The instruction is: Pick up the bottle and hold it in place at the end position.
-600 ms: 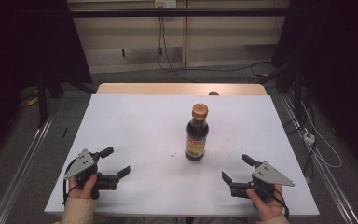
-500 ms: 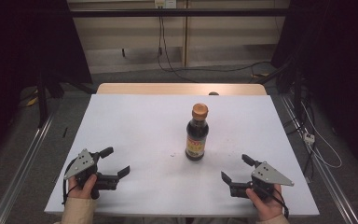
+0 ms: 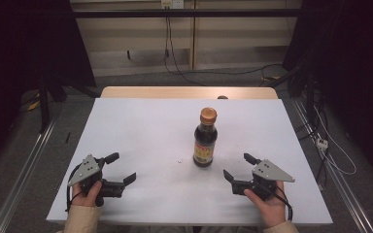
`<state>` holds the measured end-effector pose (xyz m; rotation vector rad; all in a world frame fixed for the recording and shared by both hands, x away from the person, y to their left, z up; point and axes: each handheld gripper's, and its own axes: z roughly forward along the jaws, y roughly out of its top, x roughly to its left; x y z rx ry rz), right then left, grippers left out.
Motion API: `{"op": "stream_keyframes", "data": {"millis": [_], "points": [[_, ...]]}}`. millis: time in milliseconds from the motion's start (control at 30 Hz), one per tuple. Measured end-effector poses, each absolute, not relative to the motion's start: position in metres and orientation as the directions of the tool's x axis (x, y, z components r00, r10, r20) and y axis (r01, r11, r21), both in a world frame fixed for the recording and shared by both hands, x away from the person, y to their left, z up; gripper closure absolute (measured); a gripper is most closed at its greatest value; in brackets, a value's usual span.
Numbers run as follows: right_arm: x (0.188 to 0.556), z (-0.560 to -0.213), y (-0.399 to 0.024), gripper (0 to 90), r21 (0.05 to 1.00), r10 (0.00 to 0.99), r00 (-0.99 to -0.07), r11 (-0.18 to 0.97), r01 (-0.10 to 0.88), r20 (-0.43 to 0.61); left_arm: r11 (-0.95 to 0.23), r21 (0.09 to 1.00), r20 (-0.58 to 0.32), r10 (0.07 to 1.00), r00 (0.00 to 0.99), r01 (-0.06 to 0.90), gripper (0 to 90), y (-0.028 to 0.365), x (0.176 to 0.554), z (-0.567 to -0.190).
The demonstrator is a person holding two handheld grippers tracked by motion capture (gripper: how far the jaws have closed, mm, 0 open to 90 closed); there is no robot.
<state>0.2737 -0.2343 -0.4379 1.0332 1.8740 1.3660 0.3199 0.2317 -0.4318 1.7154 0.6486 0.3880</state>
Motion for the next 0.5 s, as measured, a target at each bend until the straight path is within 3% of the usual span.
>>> {"op": "stream_keyframes", "data": {"millis": [167, 500], "points": [[0.28, -0.434, -0.226, 13.5, 0.954, 0.845, -0.534, 0.18, 0.242, -0.024, -0.156, 0.964, -0.079, 0.605, 0.793, 0.216, 2.2, 0.23, 0.32, -0.433], [0.303, -0.432, -0.204, 13.9, 0.959, 0.842, -0.54, 0.143, 0.245, 0.013, -0.157, 0.964, -0.079, 0.606, 0.791, 0.216, 2.2, 0.231, 0.318, -0.433]]}}
